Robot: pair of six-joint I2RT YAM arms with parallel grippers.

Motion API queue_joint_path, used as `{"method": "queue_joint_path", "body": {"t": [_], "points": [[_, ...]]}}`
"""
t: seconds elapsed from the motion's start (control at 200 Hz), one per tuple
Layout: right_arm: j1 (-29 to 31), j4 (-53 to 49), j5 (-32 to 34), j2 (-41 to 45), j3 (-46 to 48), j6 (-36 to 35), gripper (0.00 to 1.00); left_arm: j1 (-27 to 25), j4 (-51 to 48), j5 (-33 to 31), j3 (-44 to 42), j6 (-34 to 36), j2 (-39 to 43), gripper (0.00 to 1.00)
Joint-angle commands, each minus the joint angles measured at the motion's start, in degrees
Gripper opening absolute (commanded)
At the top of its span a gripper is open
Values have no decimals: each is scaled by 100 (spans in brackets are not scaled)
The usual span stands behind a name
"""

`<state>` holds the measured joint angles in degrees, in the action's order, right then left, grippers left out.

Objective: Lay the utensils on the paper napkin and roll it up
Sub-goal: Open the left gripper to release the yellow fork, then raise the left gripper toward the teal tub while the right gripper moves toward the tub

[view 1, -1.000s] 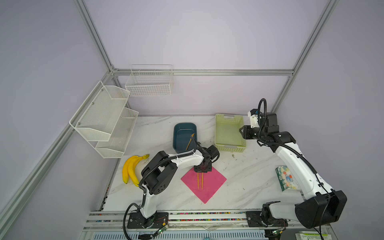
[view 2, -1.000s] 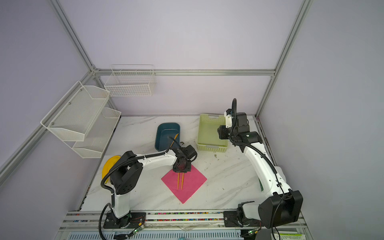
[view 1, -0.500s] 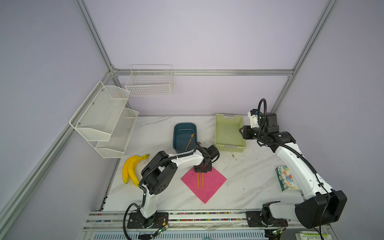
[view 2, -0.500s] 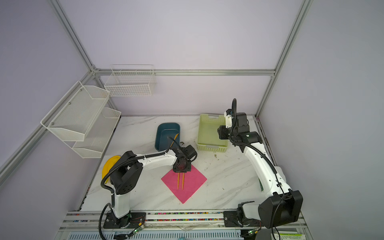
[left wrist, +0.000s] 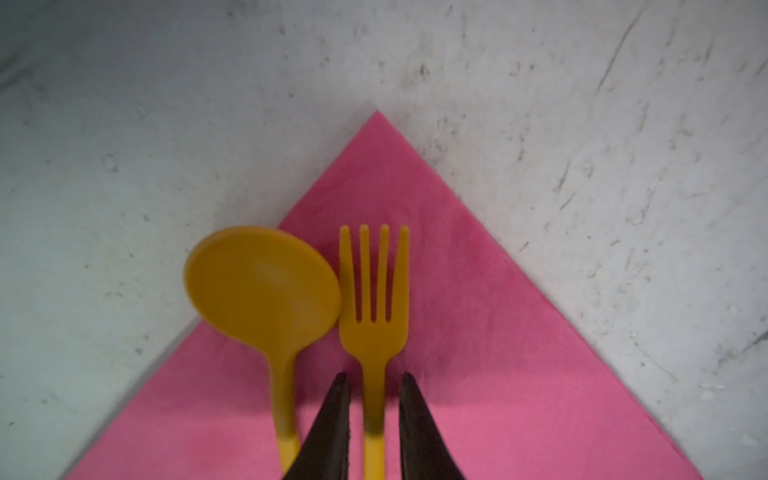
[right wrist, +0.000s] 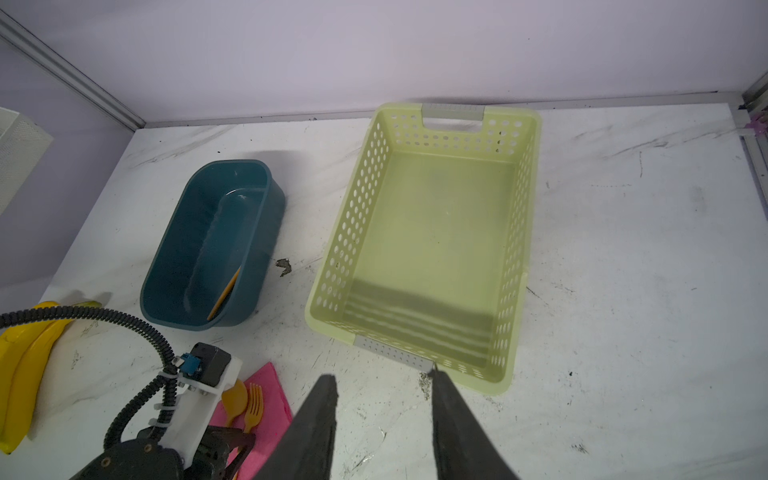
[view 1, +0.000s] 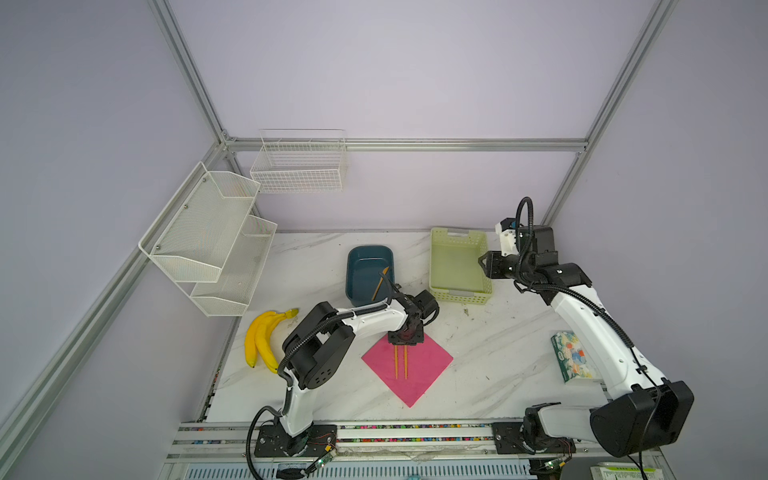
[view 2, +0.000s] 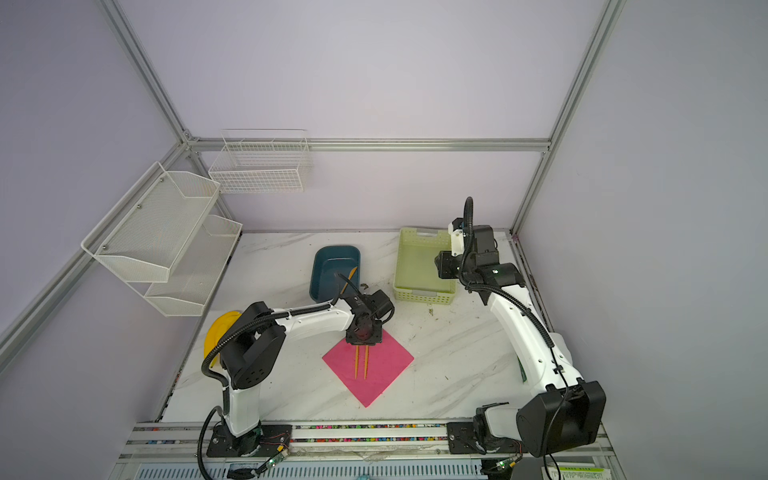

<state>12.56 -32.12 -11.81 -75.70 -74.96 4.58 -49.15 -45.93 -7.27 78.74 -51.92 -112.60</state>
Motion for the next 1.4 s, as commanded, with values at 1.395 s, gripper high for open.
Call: {"method": "queue_joint_path", "body": {"t": [1.395], "points": [[2164,9,1155,-1833,-1146,2251,34,2071,-41,-740,-1006,3828,4117,46]]}}
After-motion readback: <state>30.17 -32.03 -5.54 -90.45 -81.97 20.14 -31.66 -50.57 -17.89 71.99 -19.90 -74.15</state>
